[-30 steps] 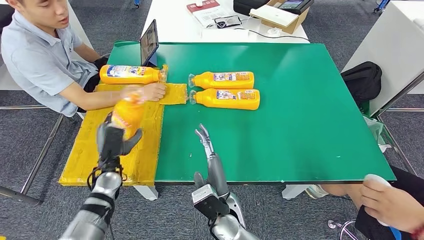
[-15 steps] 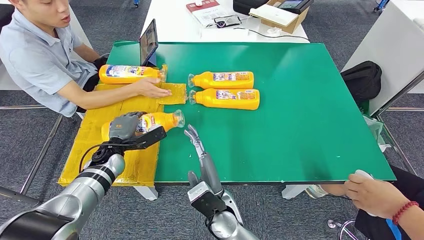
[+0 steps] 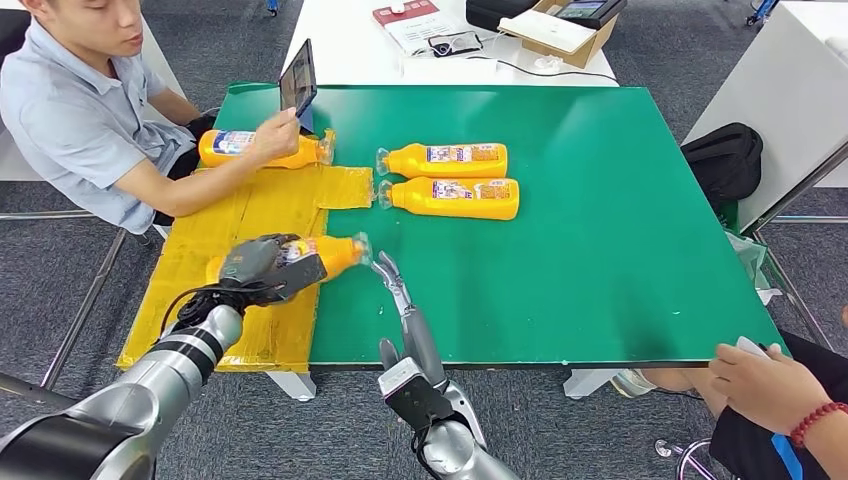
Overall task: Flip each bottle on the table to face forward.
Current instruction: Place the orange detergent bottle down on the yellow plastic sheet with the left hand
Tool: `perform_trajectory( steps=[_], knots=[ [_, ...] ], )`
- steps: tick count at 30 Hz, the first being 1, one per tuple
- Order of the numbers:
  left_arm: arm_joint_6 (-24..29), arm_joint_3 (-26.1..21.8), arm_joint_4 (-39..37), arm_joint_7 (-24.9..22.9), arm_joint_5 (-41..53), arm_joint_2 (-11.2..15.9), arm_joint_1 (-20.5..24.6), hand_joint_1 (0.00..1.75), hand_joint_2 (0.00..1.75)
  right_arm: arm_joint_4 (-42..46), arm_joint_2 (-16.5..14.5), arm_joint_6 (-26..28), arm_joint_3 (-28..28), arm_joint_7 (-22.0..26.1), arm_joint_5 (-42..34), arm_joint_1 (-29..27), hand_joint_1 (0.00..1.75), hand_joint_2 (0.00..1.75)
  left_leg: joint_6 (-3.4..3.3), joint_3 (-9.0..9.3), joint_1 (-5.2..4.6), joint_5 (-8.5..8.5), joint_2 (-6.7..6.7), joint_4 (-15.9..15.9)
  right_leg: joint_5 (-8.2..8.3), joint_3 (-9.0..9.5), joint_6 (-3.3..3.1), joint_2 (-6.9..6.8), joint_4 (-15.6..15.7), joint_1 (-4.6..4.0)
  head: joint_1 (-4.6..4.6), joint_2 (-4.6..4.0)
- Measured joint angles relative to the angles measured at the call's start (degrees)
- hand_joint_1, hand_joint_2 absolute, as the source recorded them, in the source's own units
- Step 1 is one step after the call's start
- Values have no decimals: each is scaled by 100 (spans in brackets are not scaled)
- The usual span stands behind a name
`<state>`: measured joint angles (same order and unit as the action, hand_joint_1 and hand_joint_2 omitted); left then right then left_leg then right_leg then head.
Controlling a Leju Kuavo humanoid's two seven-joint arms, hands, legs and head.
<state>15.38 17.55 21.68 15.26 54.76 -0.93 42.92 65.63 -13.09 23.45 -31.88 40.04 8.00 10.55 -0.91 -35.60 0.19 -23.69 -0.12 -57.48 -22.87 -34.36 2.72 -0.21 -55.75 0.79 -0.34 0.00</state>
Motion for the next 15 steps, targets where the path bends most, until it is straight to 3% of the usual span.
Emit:
perform_trajectory(
  steps=[9, 15],
  knots=[
    [-1034, -333, -9, 519, -517, -5, 5, 0, 175, -135, 4, -86, 1, 0, -103, 97, 0, 0, 0, 9, 0, 0, -3, 1, -1, 11, -1, -3, 1, 1, -1, 0],
    [-1351, -378, 4, 762, -602, 1, 4, 0, 175, -203, 9, -109, 1, 0, -138, 131, 0, 0, 0, 23, 0, 0, -3, 2, -1, 26, -1, -3, 1, 1, -1, 0]
  ],
)
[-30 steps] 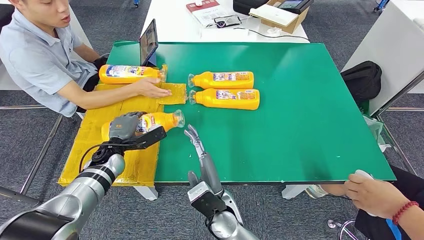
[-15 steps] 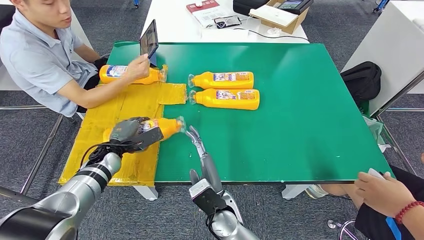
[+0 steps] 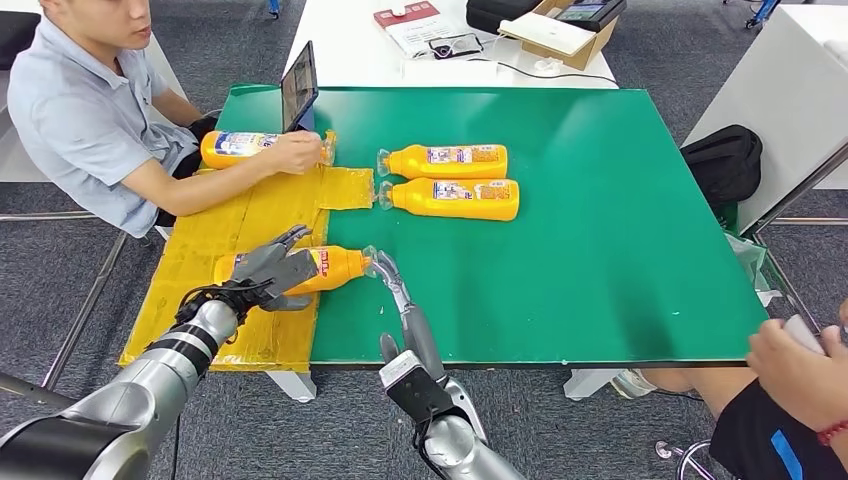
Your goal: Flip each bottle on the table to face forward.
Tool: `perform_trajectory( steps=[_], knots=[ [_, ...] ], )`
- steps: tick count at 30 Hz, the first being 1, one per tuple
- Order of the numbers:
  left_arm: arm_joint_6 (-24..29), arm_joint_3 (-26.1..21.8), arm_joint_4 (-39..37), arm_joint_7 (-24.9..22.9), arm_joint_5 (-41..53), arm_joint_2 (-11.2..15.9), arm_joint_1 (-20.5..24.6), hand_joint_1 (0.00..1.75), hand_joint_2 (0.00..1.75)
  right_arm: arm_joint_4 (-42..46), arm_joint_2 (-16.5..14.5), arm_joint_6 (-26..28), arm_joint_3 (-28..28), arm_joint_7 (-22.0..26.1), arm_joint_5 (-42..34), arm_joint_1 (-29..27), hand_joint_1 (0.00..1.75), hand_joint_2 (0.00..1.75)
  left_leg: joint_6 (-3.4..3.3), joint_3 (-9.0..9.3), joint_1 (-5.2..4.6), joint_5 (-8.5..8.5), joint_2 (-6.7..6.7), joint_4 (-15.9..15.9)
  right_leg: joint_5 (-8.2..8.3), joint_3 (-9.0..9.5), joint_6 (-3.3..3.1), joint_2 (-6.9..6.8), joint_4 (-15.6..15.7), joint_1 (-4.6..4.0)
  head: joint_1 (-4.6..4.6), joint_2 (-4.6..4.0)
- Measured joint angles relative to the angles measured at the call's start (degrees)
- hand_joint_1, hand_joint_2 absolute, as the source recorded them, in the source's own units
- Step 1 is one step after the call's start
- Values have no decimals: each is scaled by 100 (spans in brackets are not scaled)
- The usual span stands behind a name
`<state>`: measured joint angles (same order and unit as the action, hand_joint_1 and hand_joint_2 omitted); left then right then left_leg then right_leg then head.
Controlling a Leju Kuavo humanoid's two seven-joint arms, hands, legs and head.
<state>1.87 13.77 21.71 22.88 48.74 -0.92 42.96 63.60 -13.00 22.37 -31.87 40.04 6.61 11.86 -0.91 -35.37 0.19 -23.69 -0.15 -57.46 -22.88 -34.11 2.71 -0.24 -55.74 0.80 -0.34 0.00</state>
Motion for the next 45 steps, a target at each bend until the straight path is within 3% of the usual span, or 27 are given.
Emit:
perform_trajectory(
  steps=[8, 12, 17, 21, 26, 31, 45],
  knots=[
    [119, -250, 238, 698, -760, -110, -232, 0, 175, -84, 0, 15, 0, 0, -4, 98, 0, 0, 0, -1, 0, 1, 0, -1, 0, -4, 0, -1, 0, 0, 1, 0],
    [181, -572, 817, 1067, -1951, -332, -559, 0, 175, -86, 25, 260, -1, 0, 197, 116, 0, 175, 0, -12, -1, 0, 0, -4, 1, -16, 1, -1, 0, 1, -1, 0],
    [-9, -980, 2460, 720, -4522, -751, -1172, 0, 175, -146, 234, 480, 90, -131, 1174, 326, 0, 175, -3, -20, -6, -3, 4, -4, 2, -21, 2, 2, 2, 3, 1, 0],
    [-2, -1006, 3689, 490, -5662, -815, -1683, 0, 175, -355, 515, 349, 367, -612, 2161, 608, 0, 175, -3, -20, -5, -3, 3, -4, 1, -21, 3, 1, 3, 2, -1, 0],
    [-30, -1072, 4649, 501, -5908, -774, -2129, 0, 175, -961, 891, 121, 596, -1265, 3129, 1135, 0, 175, -2, -20, -4, 0, 0, -4, 2, -20, 3, -2, 2, 1, -2, 0],
    [61, -1132, 5310, 512, -5851, -756, -2412, 0, 175, -1656, 1158, -20, 767, -1751, 3594, 1673, 0, 175, -3, -21, -4, 1, -1, -5, 2, -20, 3, -3, 2, 2, -1, 0],
    [180, -1142, 5797, 188, -6049, -743, -2612, 0, 175, -3120, 1257, -572, 827, -3074, 4497, 2235, 0, 175, -2, -22, -4, -1, 0, -4, 2, -21, 3, -2, 2, 1, -1, 0]
  ],
)
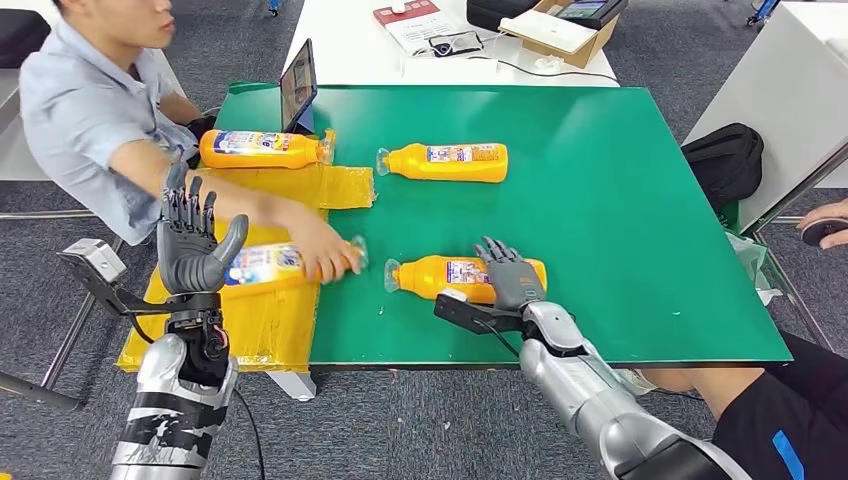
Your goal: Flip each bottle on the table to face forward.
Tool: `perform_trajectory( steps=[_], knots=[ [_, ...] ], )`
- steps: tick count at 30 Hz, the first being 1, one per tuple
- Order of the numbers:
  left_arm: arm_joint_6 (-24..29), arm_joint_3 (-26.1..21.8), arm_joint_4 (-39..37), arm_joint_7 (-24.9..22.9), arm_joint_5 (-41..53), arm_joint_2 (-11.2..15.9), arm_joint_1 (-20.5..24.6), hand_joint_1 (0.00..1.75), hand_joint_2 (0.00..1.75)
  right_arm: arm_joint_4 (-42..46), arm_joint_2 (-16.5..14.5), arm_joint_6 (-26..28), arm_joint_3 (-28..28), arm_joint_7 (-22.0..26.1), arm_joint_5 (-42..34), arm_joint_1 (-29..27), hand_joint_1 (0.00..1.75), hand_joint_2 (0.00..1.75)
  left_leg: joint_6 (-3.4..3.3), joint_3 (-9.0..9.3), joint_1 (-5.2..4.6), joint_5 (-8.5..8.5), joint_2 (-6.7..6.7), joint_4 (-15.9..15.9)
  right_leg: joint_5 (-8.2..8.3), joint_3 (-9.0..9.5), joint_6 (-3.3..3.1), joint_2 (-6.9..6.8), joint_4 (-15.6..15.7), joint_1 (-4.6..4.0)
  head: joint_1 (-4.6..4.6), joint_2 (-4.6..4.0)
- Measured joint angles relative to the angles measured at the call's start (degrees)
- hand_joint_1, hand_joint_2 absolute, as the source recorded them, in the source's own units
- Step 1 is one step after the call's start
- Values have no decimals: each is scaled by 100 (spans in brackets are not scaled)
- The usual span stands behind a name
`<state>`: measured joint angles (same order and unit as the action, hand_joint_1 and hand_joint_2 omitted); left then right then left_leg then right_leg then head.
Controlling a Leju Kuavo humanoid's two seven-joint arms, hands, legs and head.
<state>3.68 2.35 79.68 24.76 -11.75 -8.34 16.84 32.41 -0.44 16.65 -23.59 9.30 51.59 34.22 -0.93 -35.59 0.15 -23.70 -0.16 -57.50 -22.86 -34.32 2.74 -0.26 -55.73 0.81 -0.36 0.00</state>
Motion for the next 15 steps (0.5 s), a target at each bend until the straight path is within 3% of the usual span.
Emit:
perform_trajectory(
  steps=[7, 12, 13, 15],
  knots=[
    [10, -10, 57, -7, 103, 19, -51, 0, 175, -331, 31, -16, -96, -610, 500, 245, 0, 175, -1, 3, 0, 1, -2, 0, 0, 3, 0, -1, 1, 1, 0, 0],
    [4, -17, 71, -3, 121, 24, -73, 0, 175, -435, 79, 23, -138, -760, 630, 330, 0, 175, -1, 3, -1, 1, -2, -1, 1, 4, 1, -1, 1, 1, 1, 0],
    [1, -18, 72, -3, 123, 24, -76, 0, 175, -450, 87, 21, -143, -784, 653, 346, 16, 175, -1, 3, -1, 1, -2, -1, 1, 4, 1, -1, 1, 1, 0, 0],
    [-14, -23, 73, 0, 128, 24, -82, 0, 175, -478, 106, -42, -152, -810, 676, 385, 102, 175, -1, 3, -1, 1, -2, -1, 1, 4, 1, -1, 1, 1, -1, 0]
  ],
)
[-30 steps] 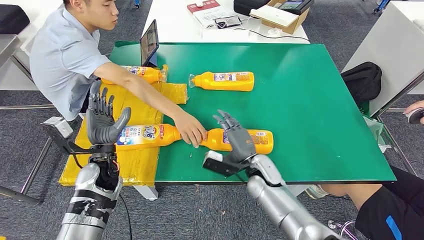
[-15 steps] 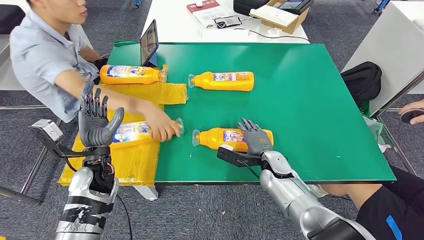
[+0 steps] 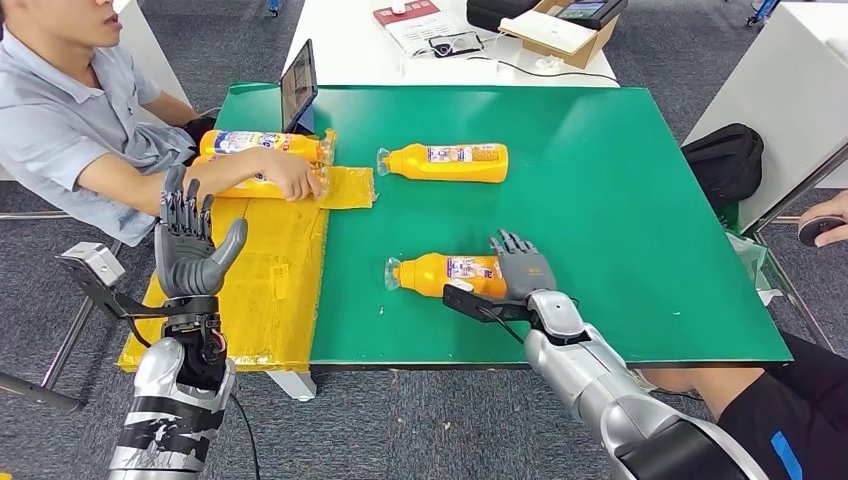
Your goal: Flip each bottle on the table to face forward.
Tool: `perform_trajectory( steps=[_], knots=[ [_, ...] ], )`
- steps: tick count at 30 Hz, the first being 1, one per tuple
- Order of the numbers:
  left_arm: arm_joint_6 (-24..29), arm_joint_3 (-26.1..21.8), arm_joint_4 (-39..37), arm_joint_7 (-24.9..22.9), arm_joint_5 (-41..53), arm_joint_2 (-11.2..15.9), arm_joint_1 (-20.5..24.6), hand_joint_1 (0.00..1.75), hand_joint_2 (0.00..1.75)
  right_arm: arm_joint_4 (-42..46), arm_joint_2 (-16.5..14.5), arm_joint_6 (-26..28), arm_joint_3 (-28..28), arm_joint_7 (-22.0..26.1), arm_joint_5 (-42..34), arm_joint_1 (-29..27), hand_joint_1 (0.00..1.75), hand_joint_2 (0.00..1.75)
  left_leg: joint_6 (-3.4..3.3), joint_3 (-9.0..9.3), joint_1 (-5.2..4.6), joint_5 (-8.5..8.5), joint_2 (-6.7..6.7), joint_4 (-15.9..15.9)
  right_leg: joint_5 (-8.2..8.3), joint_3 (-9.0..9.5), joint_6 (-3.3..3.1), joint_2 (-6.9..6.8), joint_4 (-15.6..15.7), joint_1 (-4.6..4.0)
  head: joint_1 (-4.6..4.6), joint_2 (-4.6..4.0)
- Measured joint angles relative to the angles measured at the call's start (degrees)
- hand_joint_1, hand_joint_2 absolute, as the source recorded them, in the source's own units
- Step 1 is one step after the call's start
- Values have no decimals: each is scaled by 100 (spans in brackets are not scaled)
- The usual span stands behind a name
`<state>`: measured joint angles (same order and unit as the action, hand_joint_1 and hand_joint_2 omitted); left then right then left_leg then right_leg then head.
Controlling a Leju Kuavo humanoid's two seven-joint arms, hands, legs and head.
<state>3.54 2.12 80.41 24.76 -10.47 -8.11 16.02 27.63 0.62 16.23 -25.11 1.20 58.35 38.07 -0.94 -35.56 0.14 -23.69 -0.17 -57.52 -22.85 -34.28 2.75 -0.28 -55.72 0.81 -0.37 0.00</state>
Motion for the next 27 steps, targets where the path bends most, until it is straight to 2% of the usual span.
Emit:
perform_trajectory(
  steps=[1, 2, 10, 15, 22, 24, 27],
  knots=[
    [-13, -5, -1, 2, 2, 0, -2, 0, 175, -14, 10, -67, -2, 12, -7, 23, 145, 175, 0, 0, 0, 0, 0, 0, 0, 0, 0, 0, 0, 0, 0, 0],
    [-29, -12, -3, 9, 2, 0, -2, 0, 175, -31, 22, -158, -3, 52, -32, 50, 173, 175, 0, 0, 0, 0, 0, 0, 0, -1, 0, 0, 0, 0, 0, 0],
    [-159, -49, -169, 116, -45, 0, 66, 0, 175, -245, 57, -1045, 62, 796, -627, 267, 175, 175, 0, 8, 0, 0, 1, 0, 0, 3, 0, 0, 1, 0, 2, 0],
    [-245, -43, -474, 223, -154, 0, 252, 0, 175, -381, 110, -1813, 293, 1554, -1318, 410, 175, 175, -1, 33, 0, -4, 6, -1, 0, 24, 0, 5, 4, 0, 3, 0],
    [-251, -2, -685, 253, -193, 1, 360, 0, 175, -452, 130, -1961, 442, 1815, -1488, 425, 175, 175, 1, 52, 2, -6, 20, 1, -1, 37, -1, 15, 5, -2, 2, 0],
    [-249, 20, -722, 272, -206, 3, 363, 0, 175, -457, 121, -2046, 493, 2145, -1723, 401, 175, 175, 1, 56, 4, -6, 23, 1, -1, 43, -1, 15, 5, -3, 3, 0],
    [24, 96, -784, 292, 106, 7, 355, 0, 175, -328, -2, -2156, 713, 3041, -2566, 166, 175, 175, 2, 58, 4, -7, 31, 2, 0, 45, -2, 19, 4, -4, 3, 0]
  ],
)
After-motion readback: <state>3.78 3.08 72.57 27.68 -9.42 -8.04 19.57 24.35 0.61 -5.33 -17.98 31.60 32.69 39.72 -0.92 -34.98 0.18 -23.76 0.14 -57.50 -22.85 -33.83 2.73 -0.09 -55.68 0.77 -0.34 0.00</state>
